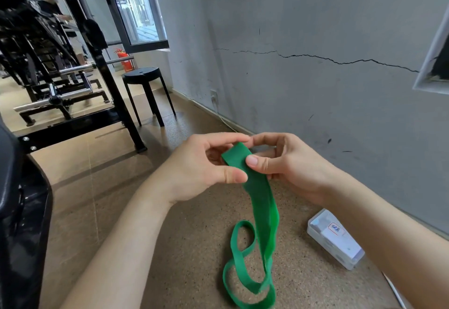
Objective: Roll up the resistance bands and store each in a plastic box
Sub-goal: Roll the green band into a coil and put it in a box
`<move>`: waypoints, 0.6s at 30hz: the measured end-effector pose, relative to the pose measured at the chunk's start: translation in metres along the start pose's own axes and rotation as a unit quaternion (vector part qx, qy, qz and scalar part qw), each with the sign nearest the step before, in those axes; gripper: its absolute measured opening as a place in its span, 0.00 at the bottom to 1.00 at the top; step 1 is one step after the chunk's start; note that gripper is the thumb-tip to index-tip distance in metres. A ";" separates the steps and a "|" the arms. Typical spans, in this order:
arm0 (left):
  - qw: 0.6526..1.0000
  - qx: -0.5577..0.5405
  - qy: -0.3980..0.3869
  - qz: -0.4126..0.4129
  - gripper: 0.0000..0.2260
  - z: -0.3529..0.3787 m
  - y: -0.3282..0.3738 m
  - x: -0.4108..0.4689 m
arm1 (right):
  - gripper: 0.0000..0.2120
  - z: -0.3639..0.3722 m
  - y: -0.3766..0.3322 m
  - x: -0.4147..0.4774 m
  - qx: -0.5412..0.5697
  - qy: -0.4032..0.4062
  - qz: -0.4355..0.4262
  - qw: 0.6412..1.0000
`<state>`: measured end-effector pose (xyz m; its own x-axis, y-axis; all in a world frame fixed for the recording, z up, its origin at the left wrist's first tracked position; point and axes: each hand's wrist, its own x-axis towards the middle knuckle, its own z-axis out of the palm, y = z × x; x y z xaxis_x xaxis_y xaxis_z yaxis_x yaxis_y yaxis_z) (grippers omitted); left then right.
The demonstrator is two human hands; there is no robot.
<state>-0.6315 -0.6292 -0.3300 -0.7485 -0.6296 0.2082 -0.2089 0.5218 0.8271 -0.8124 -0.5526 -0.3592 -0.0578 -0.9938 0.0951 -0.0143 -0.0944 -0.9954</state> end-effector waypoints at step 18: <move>0.983 -0.124 0.134 0.014 0.17 0.007 0.008 0.000 | 0.14 0.007 -0.009 -0.002 -0.073 0.053 -0.072 0.993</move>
<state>-0.6376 -0.6209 -0.3277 -0.5521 -0.7636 0.3349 -0.0058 0.4052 0.9142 -0.8050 -0.5502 -0.3503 -0.1497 -0.9582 0.2437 -0.1742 -0.2171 -0.9605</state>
